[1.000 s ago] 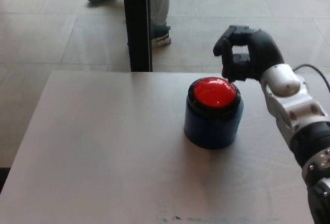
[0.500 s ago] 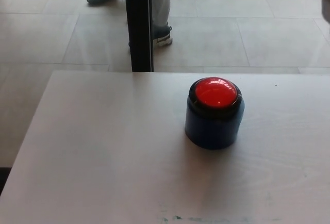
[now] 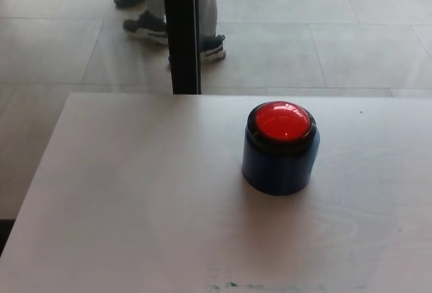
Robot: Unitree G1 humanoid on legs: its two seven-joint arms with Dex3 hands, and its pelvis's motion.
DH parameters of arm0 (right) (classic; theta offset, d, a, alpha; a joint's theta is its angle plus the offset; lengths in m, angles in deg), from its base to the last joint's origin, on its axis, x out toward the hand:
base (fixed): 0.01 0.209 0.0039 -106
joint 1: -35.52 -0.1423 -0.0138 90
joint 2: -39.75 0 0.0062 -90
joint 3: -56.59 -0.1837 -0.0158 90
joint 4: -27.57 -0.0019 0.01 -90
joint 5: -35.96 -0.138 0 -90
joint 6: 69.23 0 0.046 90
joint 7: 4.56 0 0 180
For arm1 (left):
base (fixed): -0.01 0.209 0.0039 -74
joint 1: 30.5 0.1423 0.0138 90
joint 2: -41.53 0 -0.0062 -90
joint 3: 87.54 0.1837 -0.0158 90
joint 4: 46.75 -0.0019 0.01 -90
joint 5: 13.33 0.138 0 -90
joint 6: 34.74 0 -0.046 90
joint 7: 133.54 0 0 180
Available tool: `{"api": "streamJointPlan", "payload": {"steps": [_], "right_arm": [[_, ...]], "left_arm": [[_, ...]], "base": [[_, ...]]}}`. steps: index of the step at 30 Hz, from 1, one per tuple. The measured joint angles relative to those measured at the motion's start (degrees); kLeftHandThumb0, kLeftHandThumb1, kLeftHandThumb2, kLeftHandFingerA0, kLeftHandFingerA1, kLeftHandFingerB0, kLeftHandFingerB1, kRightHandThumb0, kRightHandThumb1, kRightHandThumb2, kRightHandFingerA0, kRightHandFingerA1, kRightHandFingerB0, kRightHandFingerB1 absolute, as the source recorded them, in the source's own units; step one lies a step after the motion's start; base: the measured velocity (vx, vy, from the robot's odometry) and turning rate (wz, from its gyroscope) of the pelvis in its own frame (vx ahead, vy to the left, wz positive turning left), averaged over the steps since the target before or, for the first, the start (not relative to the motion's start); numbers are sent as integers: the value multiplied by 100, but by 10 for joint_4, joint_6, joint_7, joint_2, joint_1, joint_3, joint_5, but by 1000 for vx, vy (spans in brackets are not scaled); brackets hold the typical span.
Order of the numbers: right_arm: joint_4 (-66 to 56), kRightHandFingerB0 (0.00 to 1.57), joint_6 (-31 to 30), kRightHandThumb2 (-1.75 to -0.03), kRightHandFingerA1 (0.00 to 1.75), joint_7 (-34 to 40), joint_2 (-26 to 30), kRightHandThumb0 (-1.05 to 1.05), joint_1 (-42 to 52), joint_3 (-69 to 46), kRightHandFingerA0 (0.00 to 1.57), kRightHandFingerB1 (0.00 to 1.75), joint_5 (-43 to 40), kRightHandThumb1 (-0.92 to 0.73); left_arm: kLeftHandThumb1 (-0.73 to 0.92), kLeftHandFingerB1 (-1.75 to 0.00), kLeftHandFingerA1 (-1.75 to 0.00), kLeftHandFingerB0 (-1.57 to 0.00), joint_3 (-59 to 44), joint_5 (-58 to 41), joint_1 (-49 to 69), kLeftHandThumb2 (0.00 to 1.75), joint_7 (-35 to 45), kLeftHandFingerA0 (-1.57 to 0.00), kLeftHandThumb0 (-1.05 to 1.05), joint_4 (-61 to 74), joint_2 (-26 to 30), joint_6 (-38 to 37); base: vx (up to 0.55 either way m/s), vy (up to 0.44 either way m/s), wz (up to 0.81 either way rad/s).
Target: The robot uses its right hand to press the red button kept in the middle of the desk
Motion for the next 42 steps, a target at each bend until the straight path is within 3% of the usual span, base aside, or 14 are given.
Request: {"api": "streamJointPlan", "payload": {"steps": [10,13,16,18,22,24,25,30,31,34,35,38,40,42], "right_arm": [[-35,73,10,-96,140,13,91,-46,202,-122,131,79,-31,-51],[-47,86,15,-61,155,23,91,-77,262,-147,124,84,-32,-63],[-52,90,22,-89,137,32,88,-79,327,-175,135,90,-34,-48],[-52,93,28,-60,138,39,77,-79,370,-196,134,89,-37,-63],[-52,89,48,-89,143,60,38,-81,446,-234,131,93,-46,-49],[-47,85,62,-91,145,77,6,-81,486,-250,134,87,-50,-49],[-45,87,68,-89,145,85,-11,-79,503,-256,133,89,-51,-49],[-38,88,93,-60,153,125,-86,-77,565,-280,128,84,-59,-61],[-38,87,97,-89,144,131,-97,-80,572,-284,138,85,-63,-47],[-35,87,107,-89,146,152,-130,-79,594,-291,135,86,-77,-47],[-33,89,109,-87,145,157,-136,-83,599,-293,128,84,-83,-48],[-33,79,108,-95,144,159,-147,-66,606,-299,142,81,-102,-42],[-33,88,108,-62,151,158,-150,-78,611,-298,119,77,-114,-61],[-34,88,106,-61,129,157,-151,-80,614,-293,126,70,-122,-60]], "left_arm": [[78,-35,-45,-21,1,-2,1,62,-1,-20,-66,-1,0,0],[80,-34,-46,-17,1,-2,1,62,-1,-18,-66,-1,0,0],[78,-33,-46,-18,1,-2,0,62,-1,-20,-66,-1,0,0],[78,-34,-48,-18,1,-2,-1,62,-1,-21,-67,-1,0,0],[62,-45,-53,-13,1,-2,-2,90,-1,-16,-68,-2,0,0],[79,-35,-48,-17,1,-2,-1,62,-1,-19,-65,-2,0,0],[62,-45,-53,-11,1,-2,-1,92,-1,-14,-69,-2,0,0],[79,-34,-47,-17,1,-2,-2,62,-1,-20,-67,-3,0,0],[80,-34,-46,-16,1,-2,-1,63,-1,-19,-66,-3,0,0],[78,-35,-47,-18,1,-2,0,62,-2,-20,-67,-3,0,0],[62,-45,-52,-11,1,-2,-1,92,-3,-13,-70,-4,0,0],[78,-34,-46,-17,2,-2,-1,62,-5,-21,-67,-9,1,0],[62,-45,-52,-11,3,-2,-1,92,-6,-14,-71,-11,1,0],[79,-33,-44,-17,5,-1,-1,62,-6,-21,-68,-14,1,-1]], "base": [[0,0,0],[0,0,0],[0,0,0],[0,0,0],[0,0,0],[0,0,0],[0,0,0],[0,0,0],[0,0,0],[0,0,0],[0,0,0],[0,0,0],[0,0,0],[0,0,0]]}}
